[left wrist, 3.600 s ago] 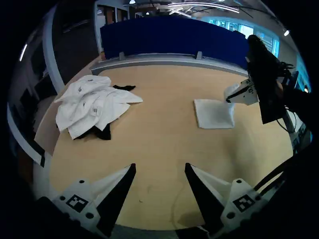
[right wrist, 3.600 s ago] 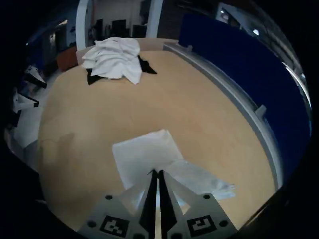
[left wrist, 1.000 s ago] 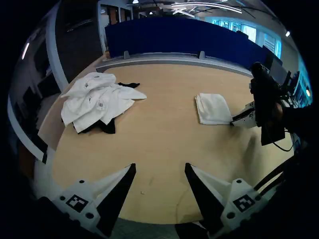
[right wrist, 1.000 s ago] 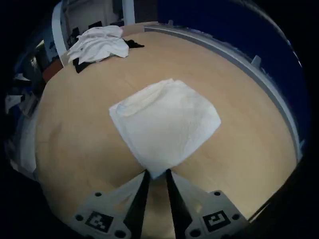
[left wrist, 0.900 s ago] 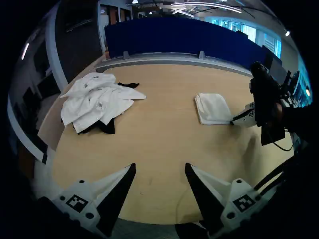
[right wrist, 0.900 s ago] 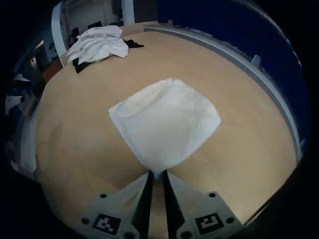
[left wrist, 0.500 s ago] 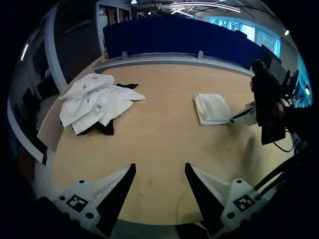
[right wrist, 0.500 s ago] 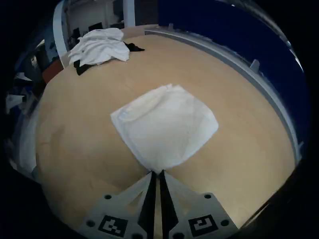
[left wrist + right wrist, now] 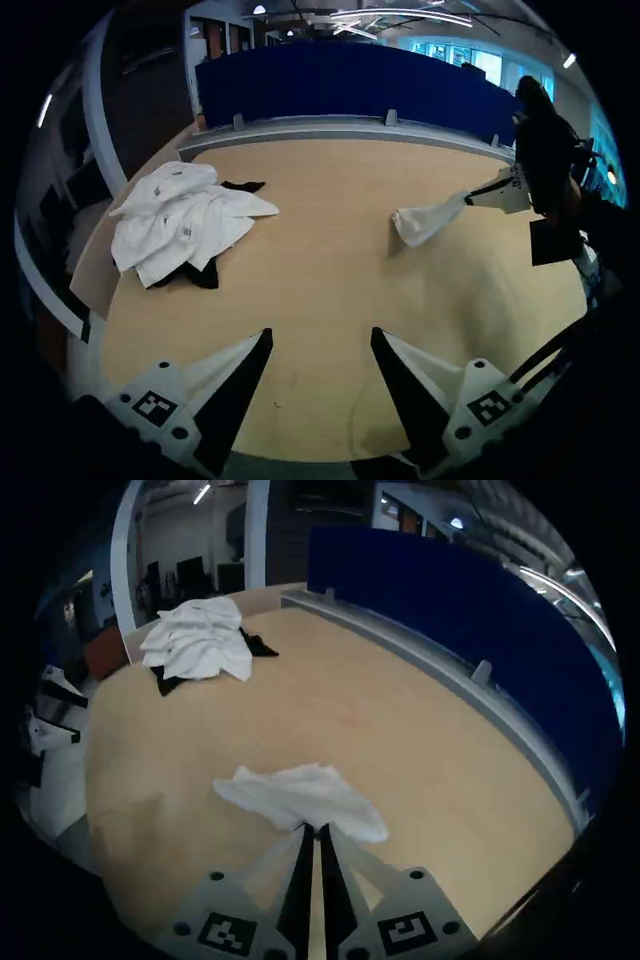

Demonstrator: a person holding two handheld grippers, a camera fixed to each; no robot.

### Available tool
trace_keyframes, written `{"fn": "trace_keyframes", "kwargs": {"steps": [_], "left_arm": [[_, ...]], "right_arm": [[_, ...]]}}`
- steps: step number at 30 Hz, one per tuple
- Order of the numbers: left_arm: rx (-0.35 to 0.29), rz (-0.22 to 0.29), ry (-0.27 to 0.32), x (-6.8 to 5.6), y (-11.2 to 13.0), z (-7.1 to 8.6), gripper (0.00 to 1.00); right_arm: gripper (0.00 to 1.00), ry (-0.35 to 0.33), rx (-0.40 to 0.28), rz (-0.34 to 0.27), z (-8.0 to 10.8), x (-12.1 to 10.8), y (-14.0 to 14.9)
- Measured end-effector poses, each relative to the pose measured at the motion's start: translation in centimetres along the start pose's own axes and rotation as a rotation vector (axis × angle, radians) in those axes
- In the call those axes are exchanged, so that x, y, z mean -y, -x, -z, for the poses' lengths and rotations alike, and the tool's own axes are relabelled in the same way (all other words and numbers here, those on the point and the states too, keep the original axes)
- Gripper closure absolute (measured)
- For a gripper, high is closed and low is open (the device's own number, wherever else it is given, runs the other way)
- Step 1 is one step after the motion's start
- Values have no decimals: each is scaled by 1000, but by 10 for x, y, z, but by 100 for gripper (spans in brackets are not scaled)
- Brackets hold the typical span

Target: Fold towel

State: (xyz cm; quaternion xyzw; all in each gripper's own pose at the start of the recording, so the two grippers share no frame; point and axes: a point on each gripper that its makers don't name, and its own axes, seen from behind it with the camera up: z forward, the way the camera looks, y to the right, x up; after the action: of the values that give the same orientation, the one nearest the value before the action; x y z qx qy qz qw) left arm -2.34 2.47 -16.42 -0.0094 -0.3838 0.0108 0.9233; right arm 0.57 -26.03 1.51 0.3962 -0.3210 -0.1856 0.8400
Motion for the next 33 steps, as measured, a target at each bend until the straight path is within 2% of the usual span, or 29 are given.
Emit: {"fn": "trace_keyframes", "kwargs": {"steps": [6, 12, 23, 33], "left_arm": [[-19, -10, 16, -5, -11, 0, 9], [-28, -18, 31, -10, -17, 0, 9], [-33, -36, 56, -20, -24, -1, 9], [-28, -58, 78, -32, -30, -10, 9]], "right_arm": [[94, 27, -50, 20, 29, -13, -31], [94, 52, -67, 30, 50, -27, -43], [94, 93, -82, -2, 78, -52, -35], [94, 145, -74, -36, 113, -96, -8]]}}
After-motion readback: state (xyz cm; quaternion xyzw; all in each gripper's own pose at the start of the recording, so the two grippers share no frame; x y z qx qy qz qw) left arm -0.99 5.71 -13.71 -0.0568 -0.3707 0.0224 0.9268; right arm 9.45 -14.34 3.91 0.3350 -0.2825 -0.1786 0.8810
